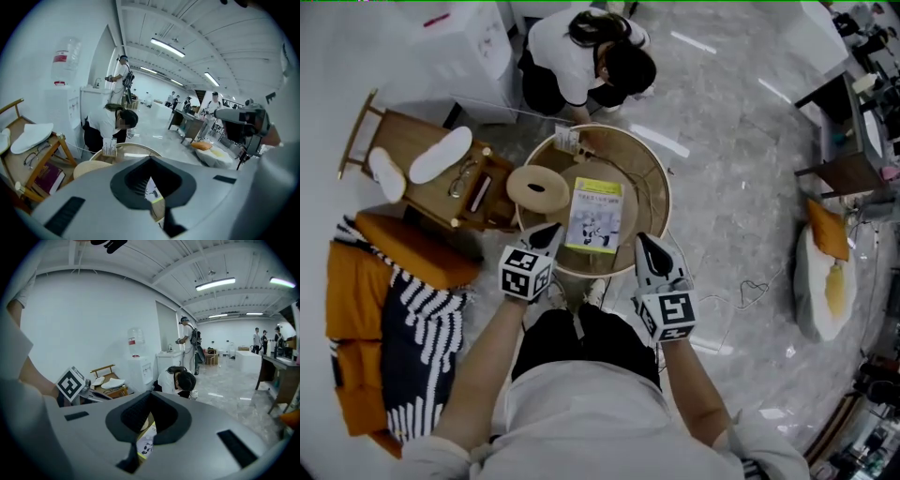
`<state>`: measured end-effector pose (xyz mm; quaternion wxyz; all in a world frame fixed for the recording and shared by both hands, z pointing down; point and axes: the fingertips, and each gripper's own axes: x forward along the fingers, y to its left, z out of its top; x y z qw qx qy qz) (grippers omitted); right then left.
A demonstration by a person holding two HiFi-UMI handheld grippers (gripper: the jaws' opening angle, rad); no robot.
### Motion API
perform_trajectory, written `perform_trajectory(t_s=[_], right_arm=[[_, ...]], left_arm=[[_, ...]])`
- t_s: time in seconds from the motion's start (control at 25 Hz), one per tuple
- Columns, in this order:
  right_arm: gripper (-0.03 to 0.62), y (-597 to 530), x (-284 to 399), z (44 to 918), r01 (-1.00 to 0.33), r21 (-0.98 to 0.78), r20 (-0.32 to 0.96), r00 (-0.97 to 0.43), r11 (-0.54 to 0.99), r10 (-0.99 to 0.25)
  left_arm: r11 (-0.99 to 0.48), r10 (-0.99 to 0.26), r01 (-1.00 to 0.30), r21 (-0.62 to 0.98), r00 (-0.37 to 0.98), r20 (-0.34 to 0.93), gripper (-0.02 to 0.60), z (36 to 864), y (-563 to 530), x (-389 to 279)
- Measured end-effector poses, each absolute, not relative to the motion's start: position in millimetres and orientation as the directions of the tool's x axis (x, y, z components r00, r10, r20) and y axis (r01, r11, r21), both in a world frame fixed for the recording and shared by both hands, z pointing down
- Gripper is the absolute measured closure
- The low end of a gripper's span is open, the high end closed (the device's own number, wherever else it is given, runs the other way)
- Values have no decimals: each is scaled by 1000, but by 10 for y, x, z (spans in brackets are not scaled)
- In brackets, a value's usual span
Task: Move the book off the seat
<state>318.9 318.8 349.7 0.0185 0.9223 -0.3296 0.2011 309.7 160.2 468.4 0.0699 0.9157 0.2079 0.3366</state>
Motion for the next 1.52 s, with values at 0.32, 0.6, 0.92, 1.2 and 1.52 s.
perform_trajectory(t_s=[0.32, 0.6, 0.92, 1.2, 1.52], right_arm=[[573, 3182, 3238, 3226, -624, -88, 331, 717, -776, -614], [574, 3119, 3292, 2910, -626, -74, 271, 736, -776, -620], [574, 3155, 3225, 2444, -632, -59, 200, 751, -773, -629], [574, 3357, 3077, 2102, -584, -22, 152, 800, -811, -580], [574, 3754, 2926, 1855, -494, 3, 114, 864, -869, -491]], left_arm=[[-917, 398, 334, 216, 794, 459, 566, 3853, 1409, 3141], [-922, 386, 348, 172, 867, 314, 566, 3075, 1283, 3117], [-928, 364, 346, 140, 922, 134, 566, 2179, 1077, 2886], [-932, 350, 346, 104, 936, 25, 566, 1684, 889, 2647], [-944, 318, 323, 64, 945, -69, 566, 1356, 650, 2361]])
